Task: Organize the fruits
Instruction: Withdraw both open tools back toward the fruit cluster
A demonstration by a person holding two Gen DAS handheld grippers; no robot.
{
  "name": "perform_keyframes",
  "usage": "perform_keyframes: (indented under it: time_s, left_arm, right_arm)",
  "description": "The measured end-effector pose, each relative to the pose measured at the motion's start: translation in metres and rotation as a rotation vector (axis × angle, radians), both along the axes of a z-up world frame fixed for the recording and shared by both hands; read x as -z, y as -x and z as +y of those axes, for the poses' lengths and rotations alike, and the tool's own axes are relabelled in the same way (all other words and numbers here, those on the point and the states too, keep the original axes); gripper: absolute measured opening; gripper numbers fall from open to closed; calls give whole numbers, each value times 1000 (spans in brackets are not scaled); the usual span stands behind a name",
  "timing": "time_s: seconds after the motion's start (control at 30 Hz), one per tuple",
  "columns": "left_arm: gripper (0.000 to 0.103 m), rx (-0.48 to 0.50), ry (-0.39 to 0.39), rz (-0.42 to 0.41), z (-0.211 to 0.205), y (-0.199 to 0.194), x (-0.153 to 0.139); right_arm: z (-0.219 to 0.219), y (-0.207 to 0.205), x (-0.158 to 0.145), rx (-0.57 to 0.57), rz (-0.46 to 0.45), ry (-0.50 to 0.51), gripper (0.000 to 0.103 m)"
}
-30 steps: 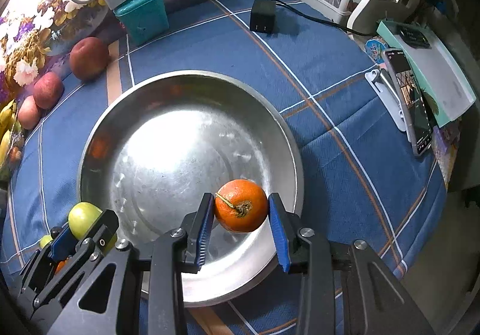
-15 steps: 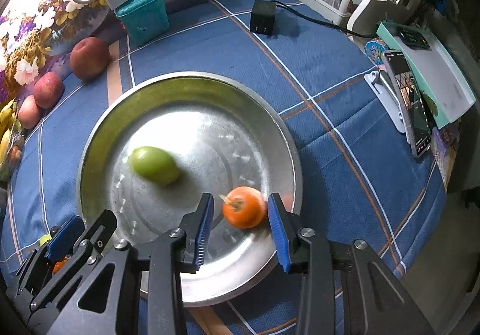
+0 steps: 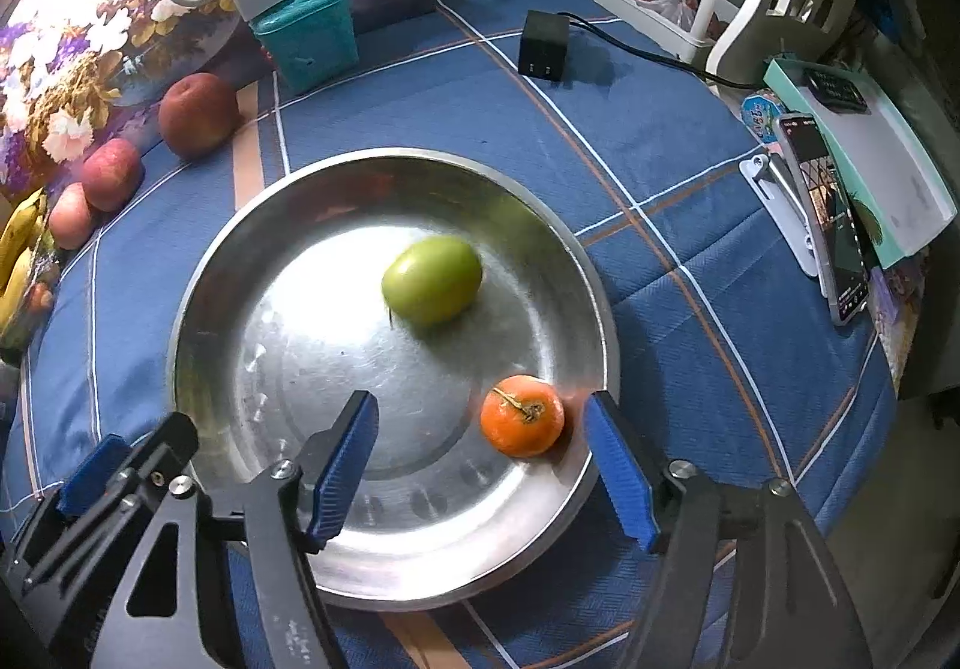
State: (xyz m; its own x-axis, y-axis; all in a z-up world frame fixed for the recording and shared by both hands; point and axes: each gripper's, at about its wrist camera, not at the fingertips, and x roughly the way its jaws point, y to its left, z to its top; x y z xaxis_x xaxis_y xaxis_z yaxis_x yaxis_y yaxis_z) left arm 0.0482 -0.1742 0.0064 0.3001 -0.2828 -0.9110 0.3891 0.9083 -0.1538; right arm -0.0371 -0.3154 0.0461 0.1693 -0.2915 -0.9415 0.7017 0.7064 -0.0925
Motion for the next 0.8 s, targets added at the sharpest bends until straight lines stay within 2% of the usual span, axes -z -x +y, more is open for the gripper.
perform_keyframes:
  time_s: [0.1, 0.23, 0.4, 0.5, 0.53, 0.57, 0.8]
  left_arm:
    - [81, -33, -3, -6, 12, -5, 0]
    - [92, -82, -17, -12, 28, -10, 2]
    - [101, -114, -46, -31, 44, -14, 4]
    - [103, -128, -57, -42, 52, -16, 4]
    - [103, -133, -55, -49, 55, -16, 4]
    - [103, -134, -54, -55, 56, -16, 3]
    - [103, -135, -60, -118, 72, -15, -4]
  right_arm:
    - [3, -1, 0, -9, -7, 1, 81]
    - [5, -2, 1, -16, -1, 13, 82]
    - [9, -3, 4, -30, 4, 11, 82]
    - [12, -2, 4, -39, -6, 9, 86]
    - [14, -2, 4, -46, -8, 9, 93]
    - [15, -2, 5, -51, -10, 7, 94]
    - [28, -2, 4, -98, -25, 24, 94]
